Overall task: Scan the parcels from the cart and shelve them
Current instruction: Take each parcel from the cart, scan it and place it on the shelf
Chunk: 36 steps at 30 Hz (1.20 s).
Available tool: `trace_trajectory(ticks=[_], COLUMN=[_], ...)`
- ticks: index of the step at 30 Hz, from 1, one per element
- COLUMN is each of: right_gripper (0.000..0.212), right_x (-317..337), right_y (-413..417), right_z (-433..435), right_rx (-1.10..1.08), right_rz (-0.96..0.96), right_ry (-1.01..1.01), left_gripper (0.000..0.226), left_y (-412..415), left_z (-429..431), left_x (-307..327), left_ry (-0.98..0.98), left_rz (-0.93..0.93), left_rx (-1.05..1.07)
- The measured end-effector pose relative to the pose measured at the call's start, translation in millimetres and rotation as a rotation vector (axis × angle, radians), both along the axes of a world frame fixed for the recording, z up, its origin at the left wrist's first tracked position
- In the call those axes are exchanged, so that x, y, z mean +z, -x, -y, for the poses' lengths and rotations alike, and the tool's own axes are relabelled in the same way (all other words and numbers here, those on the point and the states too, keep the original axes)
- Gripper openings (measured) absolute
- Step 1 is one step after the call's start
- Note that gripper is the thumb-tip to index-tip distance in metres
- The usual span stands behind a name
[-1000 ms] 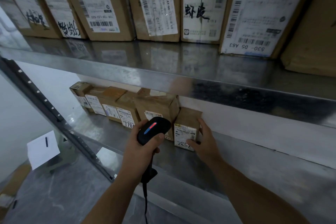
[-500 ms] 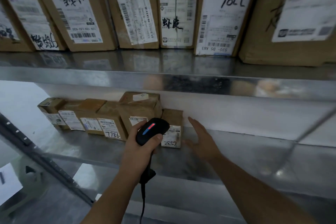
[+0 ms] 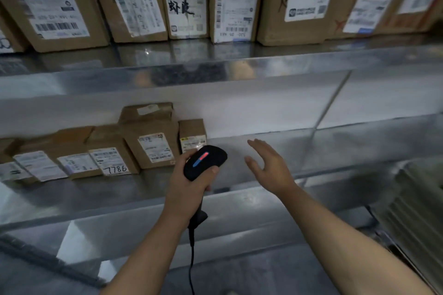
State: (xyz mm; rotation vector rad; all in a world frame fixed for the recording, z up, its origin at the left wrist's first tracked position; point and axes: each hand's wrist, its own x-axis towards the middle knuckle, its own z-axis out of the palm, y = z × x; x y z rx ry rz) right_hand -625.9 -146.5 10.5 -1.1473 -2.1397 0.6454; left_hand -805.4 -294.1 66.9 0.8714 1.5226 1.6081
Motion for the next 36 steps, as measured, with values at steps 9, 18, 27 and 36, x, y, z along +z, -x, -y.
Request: trace_trajectory(ticks=[9,18,27,36], right_gripper=[0.049,0.049,0.049,0.048], right_x=[3.6,-3.1,-12.1,-15.6], right_y=[-80.7,-183.7,-344.0,-500.7], right_z=[41.1,54.7,52.1,59.8], right_rx=[-0.214,-0.440,-0.666,-0.859], right_rz=[0.018,0.036,-0.001,-0.033], right_ry=[0.054,0.056,0.105,0.153], left_gripper=[0.045,0.050,0.052,0.054], left_y=[-50.4,-144.7,-299.5,-459.6], left_z=[-5.3,-36.8,-86.3,-124.1], left_x=[-0.8,-1.9,-6.9,-9.5], left_ry=[0.005,0.036,0.066,0.050], left_rz=[0.003,-0.042,-0.059,-0.044], left_rx=[-0.190,-0.387,-0.597,-0.762])
